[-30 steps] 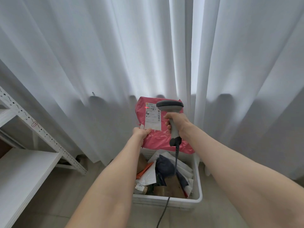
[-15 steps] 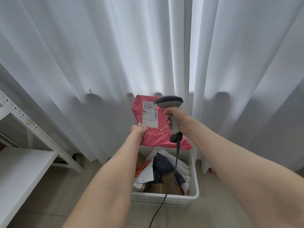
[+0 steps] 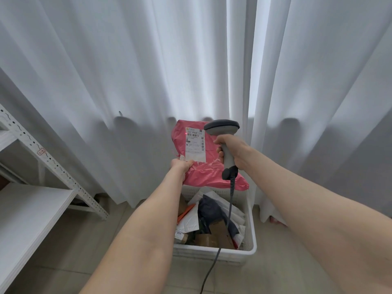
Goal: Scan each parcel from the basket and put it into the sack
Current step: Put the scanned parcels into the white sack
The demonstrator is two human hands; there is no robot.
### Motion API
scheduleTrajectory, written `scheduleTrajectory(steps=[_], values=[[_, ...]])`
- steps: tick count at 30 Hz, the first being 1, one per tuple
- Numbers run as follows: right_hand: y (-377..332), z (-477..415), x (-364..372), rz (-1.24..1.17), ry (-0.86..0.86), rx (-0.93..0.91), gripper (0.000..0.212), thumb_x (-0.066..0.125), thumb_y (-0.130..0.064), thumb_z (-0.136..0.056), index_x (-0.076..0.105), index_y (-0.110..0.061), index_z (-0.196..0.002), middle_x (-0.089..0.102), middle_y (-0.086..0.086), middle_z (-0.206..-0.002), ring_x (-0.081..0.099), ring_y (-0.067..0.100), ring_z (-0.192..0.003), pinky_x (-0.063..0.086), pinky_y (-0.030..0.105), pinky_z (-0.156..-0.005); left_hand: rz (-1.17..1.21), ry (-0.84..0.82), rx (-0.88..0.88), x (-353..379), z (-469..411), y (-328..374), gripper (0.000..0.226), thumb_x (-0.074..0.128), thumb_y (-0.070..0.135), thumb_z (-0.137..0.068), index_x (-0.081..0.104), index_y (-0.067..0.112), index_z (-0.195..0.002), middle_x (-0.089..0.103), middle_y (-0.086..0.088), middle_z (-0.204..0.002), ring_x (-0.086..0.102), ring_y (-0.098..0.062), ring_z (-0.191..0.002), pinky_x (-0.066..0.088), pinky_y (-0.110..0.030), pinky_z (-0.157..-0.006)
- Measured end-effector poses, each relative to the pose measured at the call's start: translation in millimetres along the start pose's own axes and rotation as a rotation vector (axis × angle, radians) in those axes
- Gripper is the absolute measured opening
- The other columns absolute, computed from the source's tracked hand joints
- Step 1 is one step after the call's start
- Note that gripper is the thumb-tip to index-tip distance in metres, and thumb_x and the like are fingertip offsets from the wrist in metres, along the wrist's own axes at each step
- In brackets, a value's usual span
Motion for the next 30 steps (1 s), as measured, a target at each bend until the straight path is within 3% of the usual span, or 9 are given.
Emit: scheduleTrajectory(steps=[6,11,18,23,30], values=[[1,1,7,-0.012,0.000,-0.007,0.009,0.060,-0.006,-0.085,0.056,-0.009,-0.078,0.052,0.003,-0.055,0.045,0.011,-0.041,0.042,0.020,-0.044,-0.026,0.024,-0.040,-10,-4,-5,0.052,0.073,0.018,-0.084,0.052,0.000,-0.128,0.061,-0.013,-0.125,0.061,-0.029,-0.109,0.048,-0.036,-0.098],[2,5,13,-0.005,-0.009,0.004,0.006,0.060,-0.006,-0.085,0.056,-0.008,-0.080,0.053,0.003,-0.055,0.045,0.011,-0.041,0.042,0.019,-0.044,-0.014,0.021,-0.026,-14,-2,-5,0.057,0.071,0.015,-0.086,0.047,0.000,-0.135,0.057,-0.008,-0.130,0.058,-0.026,-0.115,0.046,-0.032,-0.098],[0,11,19,0.048,-0.033,-0.012,0.005,0.058,-0.005,-0.085,0.057,-0.009,-0.081,0.053,0.001,-0.053,0.045,0.010,-0.041,0.042,0.019,-0.042,-0.021,0.020,-0.056,-19,0,-8,0.056,0.075,0.019,-0.083,0.051,0.001,-0.130,0.062,-0.013,-0.123,0.061,-0.030,-0.109,0.049,-0.040,-0.098],[2,13,25,0.080,-0.039,-0.019,0.007,0.057,-0.005,-0.085,0.056,-0.009,-0.080,0.053,0.002,-0.056,0.045,0.010,-0.040,0.041,0.018,-0.040,-0.012,0.011,-0.035,-23,2,-9,0.062,0.071,0.017,-0.086,0.043,0.002,-0.139,0.053,-0.008,-0.138,0.055,-0.026,-0.120,0.046,-0.034,-0.100],[6,11,33,0.084,-0.031,-0.018,0.009,0.057,-0.004,-0.085,0.055,-0.009,-0.078,0.052,0.001,-0.054,0.045,0.010,-0.040,0.042,0.020,-0.042,-0.023,0.011,-0.034,-32,0,-14,0.055,0.070,0.017,-0.087,0.045,0.000,-0.134,0.058,-0.008,-0.130,0.058,-0.021,-0.102,0.045,-0.029,-0.093]])
Point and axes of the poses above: each hand's wrist, its own z-axis away from the middle knuckle, its own x-axis out of the palm, y = z × x, the point moved 3 cm from there along -z, towards the middle knuckle
